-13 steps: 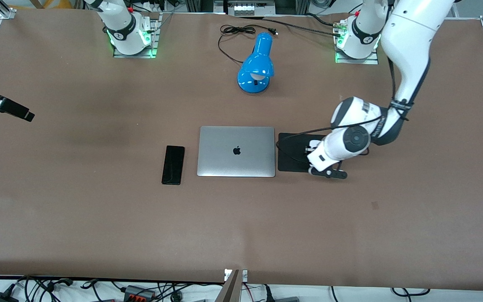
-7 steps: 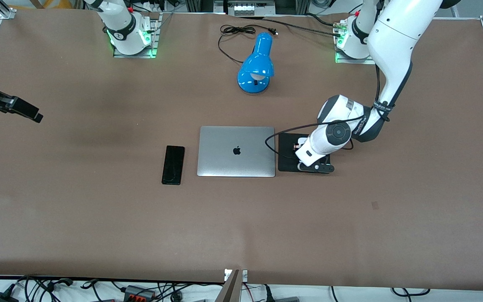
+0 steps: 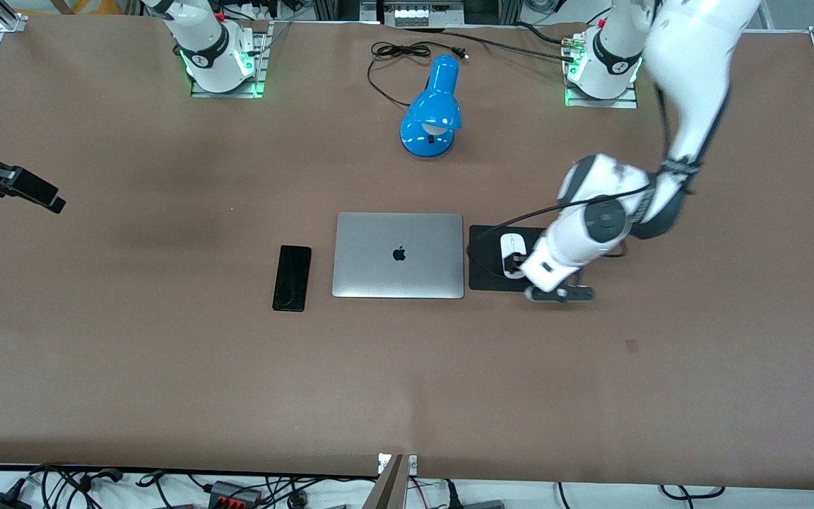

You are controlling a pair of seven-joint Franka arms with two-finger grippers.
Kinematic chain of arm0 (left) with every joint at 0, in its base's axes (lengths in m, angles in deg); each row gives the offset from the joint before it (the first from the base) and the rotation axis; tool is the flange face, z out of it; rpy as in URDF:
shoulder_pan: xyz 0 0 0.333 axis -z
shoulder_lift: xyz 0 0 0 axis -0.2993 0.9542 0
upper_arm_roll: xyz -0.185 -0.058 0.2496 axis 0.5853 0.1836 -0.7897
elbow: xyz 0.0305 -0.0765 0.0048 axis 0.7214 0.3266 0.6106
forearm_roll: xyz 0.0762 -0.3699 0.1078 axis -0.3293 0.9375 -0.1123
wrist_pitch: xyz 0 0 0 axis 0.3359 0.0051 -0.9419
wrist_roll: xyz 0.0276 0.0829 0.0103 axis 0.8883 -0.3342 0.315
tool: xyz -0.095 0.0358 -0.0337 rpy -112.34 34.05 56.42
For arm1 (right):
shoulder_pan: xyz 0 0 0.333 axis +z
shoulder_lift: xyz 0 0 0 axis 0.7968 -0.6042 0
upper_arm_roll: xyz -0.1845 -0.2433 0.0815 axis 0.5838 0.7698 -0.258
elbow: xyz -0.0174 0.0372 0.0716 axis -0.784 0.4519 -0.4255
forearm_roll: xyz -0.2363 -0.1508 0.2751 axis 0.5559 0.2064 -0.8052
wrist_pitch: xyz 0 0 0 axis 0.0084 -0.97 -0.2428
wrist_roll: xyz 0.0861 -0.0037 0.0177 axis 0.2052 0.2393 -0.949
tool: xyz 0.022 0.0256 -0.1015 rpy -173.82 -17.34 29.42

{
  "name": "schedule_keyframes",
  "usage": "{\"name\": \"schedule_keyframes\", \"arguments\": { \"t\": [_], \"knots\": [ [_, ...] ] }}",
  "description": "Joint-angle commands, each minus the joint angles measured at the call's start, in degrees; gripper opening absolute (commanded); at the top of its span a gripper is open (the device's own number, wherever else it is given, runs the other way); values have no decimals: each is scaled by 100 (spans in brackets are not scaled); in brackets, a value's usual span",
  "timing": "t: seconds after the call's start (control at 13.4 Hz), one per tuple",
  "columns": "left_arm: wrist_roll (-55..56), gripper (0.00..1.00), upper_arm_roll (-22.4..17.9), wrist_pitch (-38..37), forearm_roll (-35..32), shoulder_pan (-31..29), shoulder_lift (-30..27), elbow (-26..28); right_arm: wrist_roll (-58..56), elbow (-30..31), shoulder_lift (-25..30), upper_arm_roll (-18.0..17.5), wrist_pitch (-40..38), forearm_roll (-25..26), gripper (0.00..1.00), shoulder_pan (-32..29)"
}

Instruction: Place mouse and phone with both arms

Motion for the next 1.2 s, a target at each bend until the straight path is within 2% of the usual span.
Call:
{"name": "schedule_keyframes", "arguments": {
  "t": [0.0, 0.15, 0.37, 0.45, 0.52, 0.6, 0.67, 0.82, 0.9, 0.97, 1.12],
  "knots": [
    [36, 100, -5, -1263, -89, -230, -237, -990, -252, -55, -15, -27, -119, 7, 100, 4],
    [-130, 100, -14, -2160, -273, -257, -395, -1597, -288, -64, -33, -10, -119, -2, 100, -40],
    [-989, 100, -14, -3391, -1029, -301, -737, -2170, -498, -55, -33, -1, -119, 7, 100, -49],
    [-1332, 100, -66, -3752, -969, -388, -860, -2380, -734, -55, -33, 8, -128, 24, 100, -58],
    [-1500, 100, -163, -3921, -647, -580, -1105, -2365, -797, -55, -33, 25, -128, 25, 100, -84],
    [-1598, 100, -390, -3931, -26, -669, -1333, -2208, -806, -55, -33, 26, -128, 25, 100, -128],
    [-1738, 100, -679, -3922, 285, -644, -1597, -1919, -807, -55, -33, 26, -128, 16, 100, -128],
    [-2194, 100, -875, -3835, 279, -539, -2002, -1497, -807, -64, -33, 26, -128, 16, 100, -128],
    [-2414, 100, -1128, -3669, 271, -434, -2213, -1225, -807, -64, -33, 26, -163, 7, 100, -119],
    [-2581, 100, -1374, -3398, 279, -285, -2450, -831, -789, -64, -33, 26, -233, 7, 100, -119],
    [-2583, 100, -1429, -2581, 227, -318, -2689, -432, -798, -64, -32, 26, -242, 7, 100, -128]
  ]
}}
